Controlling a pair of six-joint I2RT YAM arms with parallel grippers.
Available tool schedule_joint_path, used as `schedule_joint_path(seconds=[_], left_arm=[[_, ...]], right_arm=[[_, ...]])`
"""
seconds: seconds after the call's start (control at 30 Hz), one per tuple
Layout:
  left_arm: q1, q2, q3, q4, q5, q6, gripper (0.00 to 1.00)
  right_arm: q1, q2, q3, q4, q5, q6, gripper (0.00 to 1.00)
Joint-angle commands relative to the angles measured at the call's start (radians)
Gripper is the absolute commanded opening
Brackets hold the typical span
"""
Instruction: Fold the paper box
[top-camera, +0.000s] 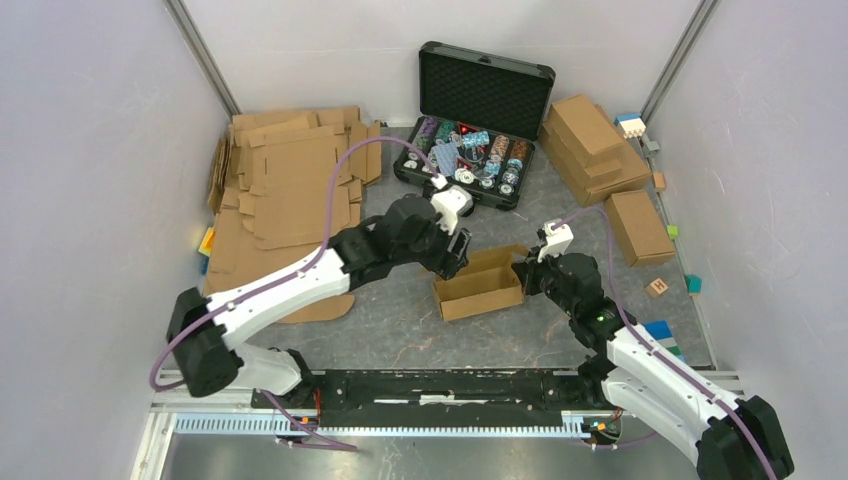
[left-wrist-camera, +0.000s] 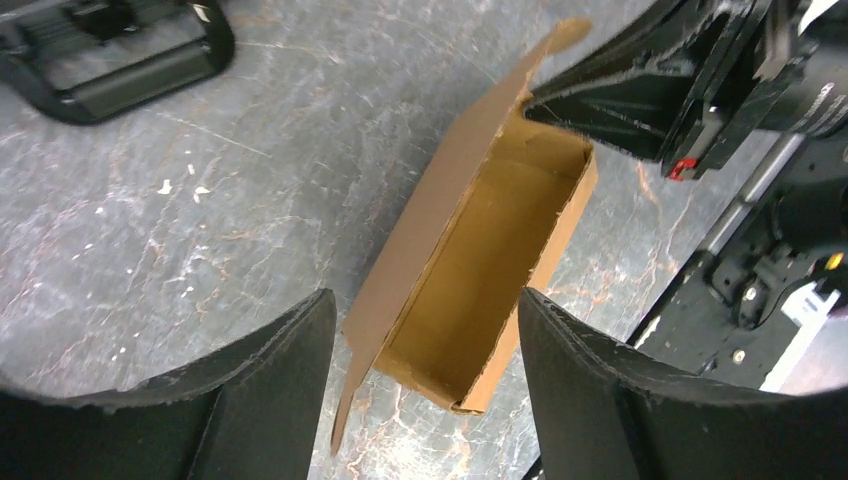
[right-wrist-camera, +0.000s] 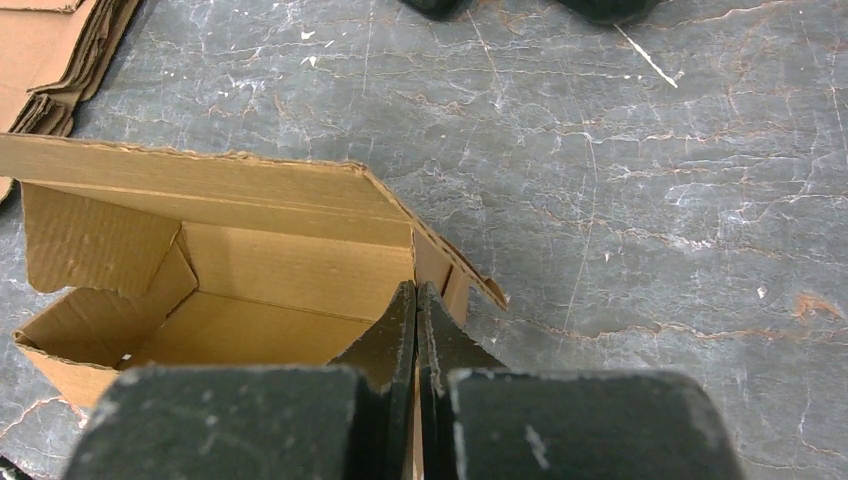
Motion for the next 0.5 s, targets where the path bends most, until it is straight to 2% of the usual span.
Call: schedule_joint_path(seconds=[0.0,0.07,0.13,0.23,0.3,0.37,0.47], left_arm=[[0.006,0.103,0.086,-0.035,0.124,0.154,0.73],[0.009,0.137,0.103,-0.035,0.153,0.170,0.70],[0.010,0.171,0.120,-0.035,0.185,0.180,0.62],[0.011,0.221,0.157,-0.062,0.199,0.188,0.35],[0.010,0.241,0.171,-0.076,0.212,0.189,0.24],[0.010,0.246,0.168,-0.074,0.235,0.188,0.16],[0.010,0.244,0.155,-0.066,0.245,0.189,0.12]], right_arm=[[0.006,-0.011,-0.003,-0.006,-0.006,-0.014,0.00],[0.006,-0.011,-0.003,-0.008,-0.007,-0.017,0.00],[0.006,-0.012,-0.002,-0.008,-0.006,-0.018,0.00],[0.006,-0.013,-0.006,-0.003,-0.006,-0.016,0.00],[0.006,-0.012,-0.003,-0.003,-0.006,-0.014,0.00],[0.005,-0.012,-0.003,-0.003,-0.006,-0.013,0.09],[0.006,-0.028,0.001,-0.015,-0.006,-0.011,0.38]])
